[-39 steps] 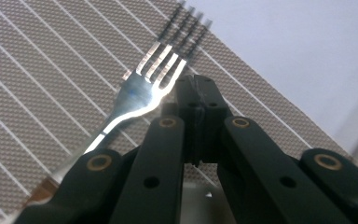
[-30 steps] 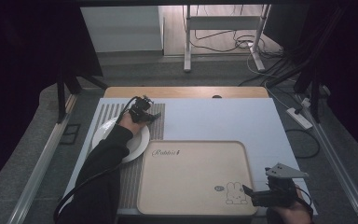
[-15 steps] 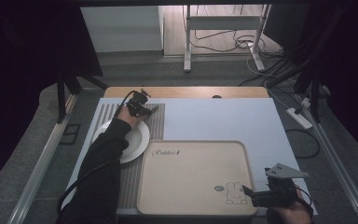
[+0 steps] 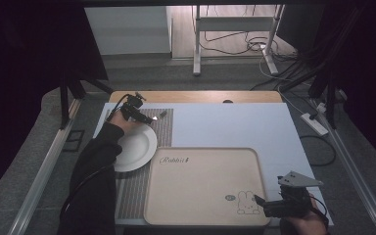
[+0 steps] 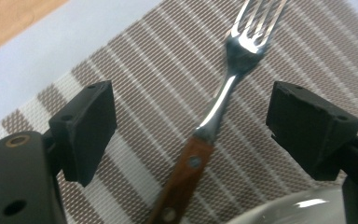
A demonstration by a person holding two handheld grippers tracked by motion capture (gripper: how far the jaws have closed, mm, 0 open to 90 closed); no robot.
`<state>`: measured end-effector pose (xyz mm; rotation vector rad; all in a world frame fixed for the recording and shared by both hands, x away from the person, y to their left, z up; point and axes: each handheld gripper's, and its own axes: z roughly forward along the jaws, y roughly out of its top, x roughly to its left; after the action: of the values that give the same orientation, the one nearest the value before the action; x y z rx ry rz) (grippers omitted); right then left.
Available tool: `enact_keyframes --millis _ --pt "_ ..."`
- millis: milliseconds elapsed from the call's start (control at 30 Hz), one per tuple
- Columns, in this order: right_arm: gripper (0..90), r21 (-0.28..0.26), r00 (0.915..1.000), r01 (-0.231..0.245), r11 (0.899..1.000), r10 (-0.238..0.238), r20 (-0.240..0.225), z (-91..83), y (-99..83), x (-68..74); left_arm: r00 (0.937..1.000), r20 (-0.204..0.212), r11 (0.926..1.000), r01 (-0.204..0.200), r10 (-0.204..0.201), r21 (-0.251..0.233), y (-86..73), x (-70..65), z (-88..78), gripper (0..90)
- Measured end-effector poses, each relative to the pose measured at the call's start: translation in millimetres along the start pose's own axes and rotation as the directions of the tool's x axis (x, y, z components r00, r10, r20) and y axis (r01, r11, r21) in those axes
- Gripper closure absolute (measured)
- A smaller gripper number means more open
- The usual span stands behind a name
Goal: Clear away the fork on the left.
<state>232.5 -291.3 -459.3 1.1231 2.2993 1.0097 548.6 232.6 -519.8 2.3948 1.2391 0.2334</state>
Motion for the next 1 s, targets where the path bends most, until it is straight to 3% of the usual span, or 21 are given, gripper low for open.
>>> enact_keyframes --millis 100,200,233,467,567,600,733,1000 --pt "0.0 0.000 1.0000 -0.001 1.000 0.001 -0.001 0.0 0.0 -0.3 1.0000 -0.008 0.9998 -0.001 0.002 0.020 -3.1 4.6 3.1 20.2" --pt "0.0 0.000 1.0000 -0.001 1.000 0.001 0.000 -0.1 0.0 -0.3 1.0000 -0.006 1.0000 -0.001 0.001 0.009 -5.0 7.5 0.2 32.7" --pt "0.0 0.000 1.0000 -0.001 1.000 0.001 0.000 -0.1 0.0 -0.3 1.0000 -0.008 1.0000 -0.002 0.003 0.007 -6.3 8.6 -1.0 32.7" --pt "0.0 0.000 1.0000 0.002 1.000 -0.002 -0.001 0.0 -0.2 0.2 0.9995 0.007 0.9995 -0.032 0.032 0.004 -18.0 17.5 -10.2 68.3" --pt "0.0 0.000 1.0000 0.002 1.000 -0.002 -0.001 0.1 -0.1 0.3 0.9989 0.023 0.9991 -0.042 0.042 0.011 -20.9 20.0 -12.5 74.1" --pt "0.0 0.000 1.0000 0.003 1.000 -0.003 -0.001 0.1 -0.1 0.3 0.9994 0.012 0.9993 -0.034 0.033 0.017 -21.1 21.0 -13.2 77.5" --pt "0.0 0.000 1.0000 0.002 1.000 -0.002 0.000 0.0 -0.1 0.2 0.9993 0.026 0.9996 -0.026 0.026 0.011 -23.5 25.1 -14.4 78.0" --pt "0.0 0.001 1.0000 0.001 1.000 -0.001 0.000 0.3 -0.1 0.2 0.9993 -0.035 0.9998 0.010 -0.011 -0.014 -30.0 42.0 -34.7 78.0"
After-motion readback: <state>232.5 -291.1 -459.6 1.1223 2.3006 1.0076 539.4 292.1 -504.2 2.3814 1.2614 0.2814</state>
